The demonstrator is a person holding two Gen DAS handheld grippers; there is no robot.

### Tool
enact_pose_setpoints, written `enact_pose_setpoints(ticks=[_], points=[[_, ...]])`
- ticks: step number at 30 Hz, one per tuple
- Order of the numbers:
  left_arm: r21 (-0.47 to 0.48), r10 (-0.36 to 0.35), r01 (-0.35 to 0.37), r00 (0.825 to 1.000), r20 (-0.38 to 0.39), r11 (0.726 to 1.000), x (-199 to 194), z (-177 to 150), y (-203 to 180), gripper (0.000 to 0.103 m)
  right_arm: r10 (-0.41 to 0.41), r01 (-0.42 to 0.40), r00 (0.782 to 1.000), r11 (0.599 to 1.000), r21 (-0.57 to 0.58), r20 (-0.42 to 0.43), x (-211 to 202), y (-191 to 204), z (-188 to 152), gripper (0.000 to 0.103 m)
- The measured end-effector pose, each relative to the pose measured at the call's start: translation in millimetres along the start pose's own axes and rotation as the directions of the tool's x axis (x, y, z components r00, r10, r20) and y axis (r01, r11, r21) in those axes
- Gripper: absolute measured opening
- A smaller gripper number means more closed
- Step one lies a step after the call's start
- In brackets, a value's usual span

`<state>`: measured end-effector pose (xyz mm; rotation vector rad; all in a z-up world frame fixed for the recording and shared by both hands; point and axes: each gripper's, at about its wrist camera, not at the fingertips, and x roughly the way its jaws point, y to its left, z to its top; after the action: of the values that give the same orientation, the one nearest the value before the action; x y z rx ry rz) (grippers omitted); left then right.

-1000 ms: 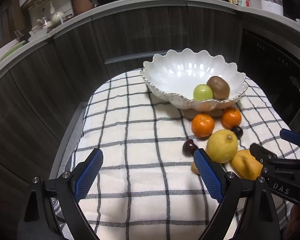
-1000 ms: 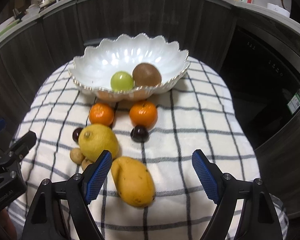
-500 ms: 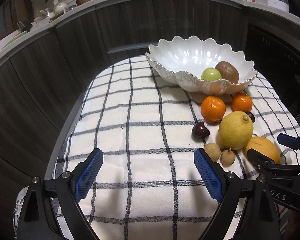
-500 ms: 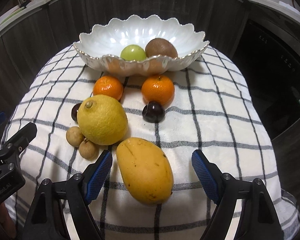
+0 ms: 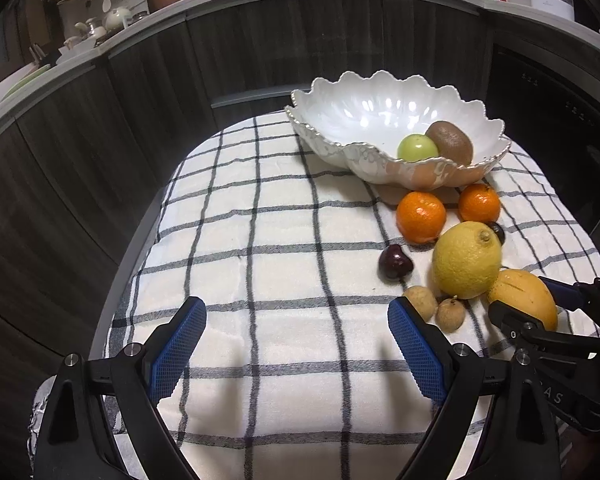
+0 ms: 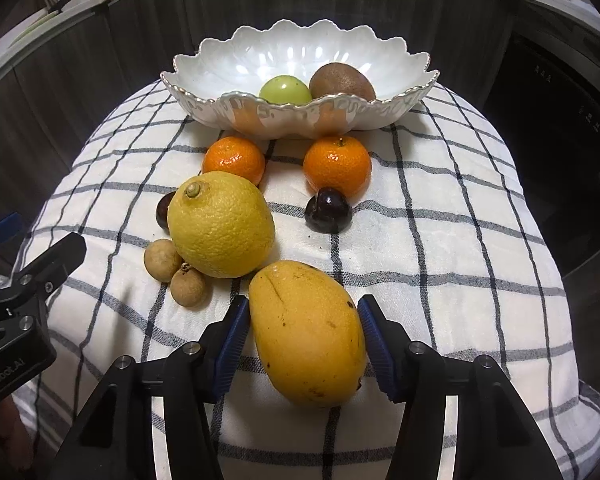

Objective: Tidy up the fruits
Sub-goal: 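Close the right tool on the yellow mango and lift it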

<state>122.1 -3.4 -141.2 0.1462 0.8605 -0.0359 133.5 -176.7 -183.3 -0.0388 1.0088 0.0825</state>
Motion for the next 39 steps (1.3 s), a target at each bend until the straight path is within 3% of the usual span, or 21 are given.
enact_pose_setpoints(ticks=[10, 23, 39], points=[[0.057, -0.061, 0.06, 0.998, 0.024, 0.997, -9, 14, -30, 0.093, -0.03, 0.029, 0.999, 0.999, 0.04, 0.04, -23, -28, 6, 0.051], [0.079, -0.074, 0.07, 0.997, 0.037, 0.994, -12, 20, -43, 0.093, 0.022, -0.025, 0.999, 0.996, 0.081, 0.04, -28, -40, 7, 0.049], [0.061, -0.154, 0.15, 0.986, 0.057, 0.987, -17, 32, -66, 0.093, -0.034, 0.019, 0.993, 0.992, 0.127, 0.115, -64, -61, 21, 0.049]])
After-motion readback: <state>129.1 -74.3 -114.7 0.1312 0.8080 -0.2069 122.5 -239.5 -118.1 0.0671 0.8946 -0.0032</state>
